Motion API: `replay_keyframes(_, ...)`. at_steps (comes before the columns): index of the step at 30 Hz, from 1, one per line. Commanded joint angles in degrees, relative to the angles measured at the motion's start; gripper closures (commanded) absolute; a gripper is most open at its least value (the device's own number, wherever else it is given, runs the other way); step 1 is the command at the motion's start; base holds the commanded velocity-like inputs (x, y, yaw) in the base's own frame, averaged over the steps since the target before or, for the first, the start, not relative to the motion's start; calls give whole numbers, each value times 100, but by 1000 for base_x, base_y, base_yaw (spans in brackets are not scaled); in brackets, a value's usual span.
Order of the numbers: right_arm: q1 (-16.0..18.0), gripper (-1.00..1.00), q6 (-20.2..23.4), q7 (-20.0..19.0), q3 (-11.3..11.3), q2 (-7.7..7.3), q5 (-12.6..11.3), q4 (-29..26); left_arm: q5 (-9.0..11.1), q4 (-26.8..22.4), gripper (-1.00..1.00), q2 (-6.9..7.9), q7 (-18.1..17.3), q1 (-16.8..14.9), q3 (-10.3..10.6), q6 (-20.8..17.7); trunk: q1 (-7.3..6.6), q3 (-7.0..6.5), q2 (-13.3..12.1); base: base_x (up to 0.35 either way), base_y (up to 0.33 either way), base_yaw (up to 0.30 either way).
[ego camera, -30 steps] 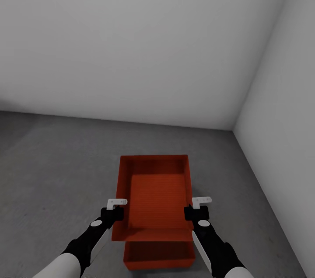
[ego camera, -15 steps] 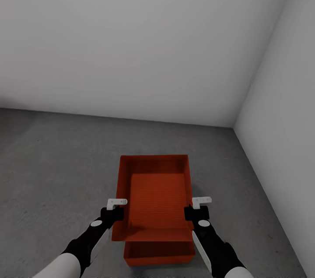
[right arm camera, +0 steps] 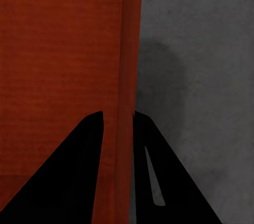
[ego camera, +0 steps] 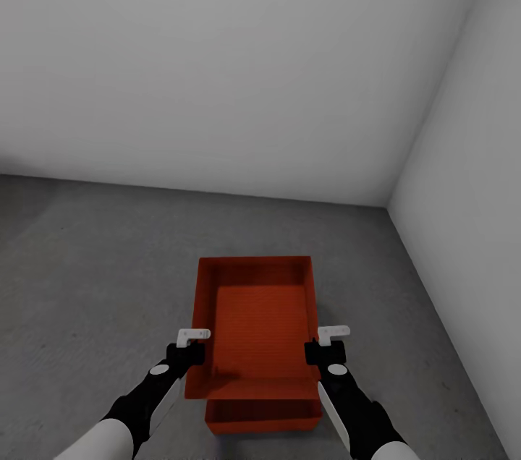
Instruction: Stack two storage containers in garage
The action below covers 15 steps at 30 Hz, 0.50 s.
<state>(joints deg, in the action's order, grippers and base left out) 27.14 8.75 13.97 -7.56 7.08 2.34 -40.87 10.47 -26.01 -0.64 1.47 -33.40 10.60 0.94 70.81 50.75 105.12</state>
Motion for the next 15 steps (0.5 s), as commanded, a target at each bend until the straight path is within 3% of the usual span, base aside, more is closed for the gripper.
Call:
replay_keyframes(1, 2, 100, -19, -8, -246, 179, 63, -79, 86, 26, 100, -7, -43, 0, 257, 12, -1, 7, 2, 0, 0, 0)
replay_keyframes(5, 2, 100, -18, -8, -246, 179, 62, -79, 86, 26, 100, -7, -42, 0, 258, 12, -1, 10, 2, 0, 0, 0)
replay_keyframes(15, 2, 100, -17, -8, -246, 179, 58, -79, 86, 28, 100, -7, -46, 0, 258, 12, 219, 191, 403, 0, 0, 0)
